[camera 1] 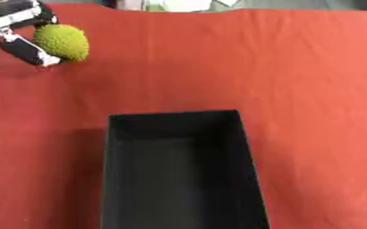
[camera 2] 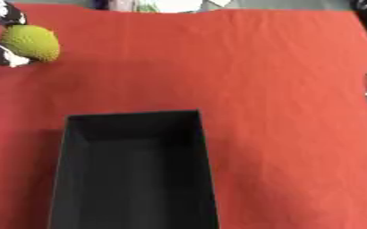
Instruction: Pick up objects on the table and place them in the box.
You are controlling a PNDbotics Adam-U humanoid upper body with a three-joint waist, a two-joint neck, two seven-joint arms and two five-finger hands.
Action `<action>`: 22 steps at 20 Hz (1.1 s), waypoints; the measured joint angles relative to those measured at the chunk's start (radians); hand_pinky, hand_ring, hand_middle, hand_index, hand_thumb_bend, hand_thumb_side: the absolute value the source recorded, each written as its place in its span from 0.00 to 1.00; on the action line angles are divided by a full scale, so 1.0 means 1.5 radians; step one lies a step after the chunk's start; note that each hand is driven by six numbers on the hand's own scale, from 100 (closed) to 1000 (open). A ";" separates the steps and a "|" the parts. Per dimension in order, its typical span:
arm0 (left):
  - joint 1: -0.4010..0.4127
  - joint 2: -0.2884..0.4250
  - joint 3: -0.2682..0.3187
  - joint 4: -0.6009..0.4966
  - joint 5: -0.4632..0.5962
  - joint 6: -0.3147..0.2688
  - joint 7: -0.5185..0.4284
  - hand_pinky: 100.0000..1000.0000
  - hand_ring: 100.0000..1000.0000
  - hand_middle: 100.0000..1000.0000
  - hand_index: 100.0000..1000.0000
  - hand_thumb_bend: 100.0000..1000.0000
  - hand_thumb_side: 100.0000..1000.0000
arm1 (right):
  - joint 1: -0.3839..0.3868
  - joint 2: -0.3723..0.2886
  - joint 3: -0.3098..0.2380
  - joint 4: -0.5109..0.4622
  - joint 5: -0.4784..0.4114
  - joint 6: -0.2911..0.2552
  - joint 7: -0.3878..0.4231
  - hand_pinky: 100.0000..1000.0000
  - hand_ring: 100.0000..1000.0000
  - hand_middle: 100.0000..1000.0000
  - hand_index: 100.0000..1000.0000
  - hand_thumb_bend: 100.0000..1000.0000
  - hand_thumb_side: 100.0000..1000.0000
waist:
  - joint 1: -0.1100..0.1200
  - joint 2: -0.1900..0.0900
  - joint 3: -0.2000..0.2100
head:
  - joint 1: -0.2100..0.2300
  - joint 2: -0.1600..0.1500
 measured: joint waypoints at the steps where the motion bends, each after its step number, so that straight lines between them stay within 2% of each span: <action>1: 0.000 0.000 -0.004 -0.007 0.007 -0.010 0.009 0.55 0.36 0.41 0.45 0.48 0.00 | 0.000 0.000 0.000 0.000 0.000 0.000 0.000 0.70 0.80 0.56 0.74 0.00 0.43 | 0.000 -0.002 0.001 | 0.000 0.000; 7: 0.003 0.000 -0.046 -0.042 0.051 -0.073 0.061 0.53 0.34 0.40 0.44 0.55 0.00 | 0.001 0.000 0.000 0.000 0.000 -0.001 -0.001 0.70 0.80 0.56 0.74 0.00 0.41 | -0.003 -0.012 0.005 | -0.003 0.006; 9: 0.011 0.001 -0.063 -0.056 0.069 -0.098 0.082 0.52 0.32 0.40 0.43 0.54 0.00 | 0.001 0.000 0.000 0.000 0.000 -0.001 -0.001 0.70 0.80 0.56 0.74 0.00 0.41 | -0.004 -0.016 0.006 | -0.004 0.006; 13: 0.035 0.006 -0.105 -0.089 0.117 -0.144 0.124 0.49 0.30 0.41 0.45 0.63 0.00 | 0.002 0.000 0.000 0.000 0.000 -0.003 -0.002 0.70 0.80 0.56 0.74 0.00 0.40 | -0.004 -0.023 0.007 | -0.006 0.007; 15: 0.048 0.013 -0.125 -0.106 0.136 -0.166 0.146 0.49 0.30 0.41 0.45 0.63 0.00 | 0.003 0.000 -0.001 0.000 0.001 -0.004 -0.002 0.70 0.80 0.56 0.74 0.00 0.40 | -0.004 -0.025 0.008 | -0.008 0.010; 19: 0.057 0.019 -0.146 -0.120 0.149 -0.191 0.171 0.49 0.30 0.41 0.45 0.63 0.00 | 0.004 0.000 -0.002 0.000 0.002 -0.004 -0.002 0.70 0.80 0.56 0.74 0.00 0.40 | -0.004 -0.026 0.008 | -0.009 0.011; 20: 0.057 0.019 -0.149 -0.120 0.149 -0.194 0.174 0.47 0.30 0.42 0.46 0.71 0.00 | 0.004 0.000 -0.002 0.000 0.002 -0.004 -0.002 0.70 0.80 0.56 0.74 0.00 0.39 | -0.004 -0.026 0.008 | -0.009 0.011; 22: 0.065 0.018 -0.157 -0.127 0.153 -0.200 0.181 0.46 0.31 0.42 0.47 0.74 0.00 | 0.002 0.000 -0.002 0.000 0.002 -0.006 -0.001 0.70 0.80 0.56 0.74 0.00 0.39 | -0.004 -0.026 0.006 | -0.010 0.011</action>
